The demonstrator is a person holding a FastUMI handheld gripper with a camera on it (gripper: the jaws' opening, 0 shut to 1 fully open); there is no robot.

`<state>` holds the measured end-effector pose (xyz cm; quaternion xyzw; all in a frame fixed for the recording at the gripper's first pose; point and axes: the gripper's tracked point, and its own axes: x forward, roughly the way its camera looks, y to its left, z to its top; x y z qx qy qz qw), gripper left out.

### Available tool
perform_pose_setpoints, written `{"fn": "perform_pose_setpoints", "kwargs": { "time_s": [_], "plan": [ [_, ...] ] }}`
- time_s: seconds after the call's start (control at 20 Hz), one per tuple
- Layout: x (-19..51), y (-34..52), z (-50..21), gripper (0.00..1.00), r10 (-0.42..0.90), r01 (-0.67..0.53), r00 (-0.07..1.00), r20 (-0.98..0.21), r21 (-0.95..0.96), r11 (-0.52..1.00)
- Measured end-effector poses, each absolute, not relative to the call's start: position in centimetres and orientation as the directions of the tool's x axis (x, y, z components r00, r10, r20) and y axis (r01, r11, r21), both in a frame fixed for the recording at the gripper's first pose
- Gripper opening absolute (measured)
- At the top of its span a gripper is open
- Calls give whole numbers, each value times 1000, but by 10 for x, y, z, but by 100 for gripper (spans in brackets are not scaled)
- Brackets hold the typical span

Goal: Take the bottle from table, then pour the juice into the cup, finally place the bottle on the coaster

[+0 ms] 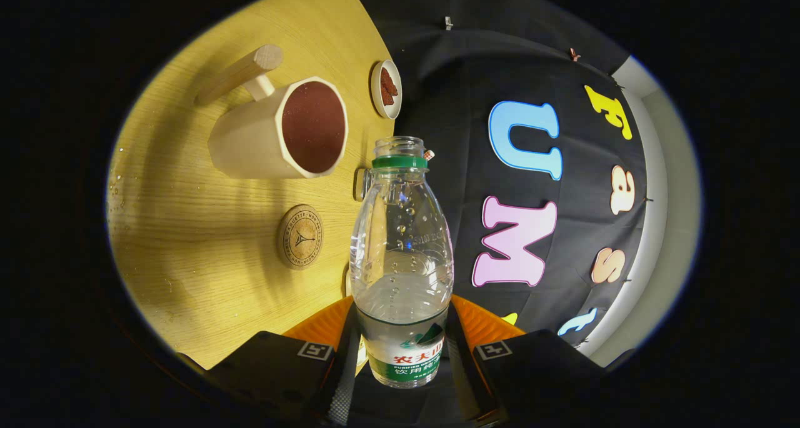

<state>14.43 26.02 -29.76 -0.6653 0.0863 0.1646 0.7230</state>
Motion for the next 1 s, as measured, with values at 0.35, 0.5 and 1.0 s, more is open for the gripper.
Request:
{"fn": "perform_pose_setpoints", "kwargs": {
  "time_s": [0.35, 0.5, 1.0],
  "plan": [
    [148, 258, -296, 68, 126, -341, 933, -337, -940, 11],
    [150, 256, -294, 68, 127, -332, 935, -330, -943, -4],
    [153, 257, -289, 67, 140, -310, 939, -315, -949, -56]
  ]
}}
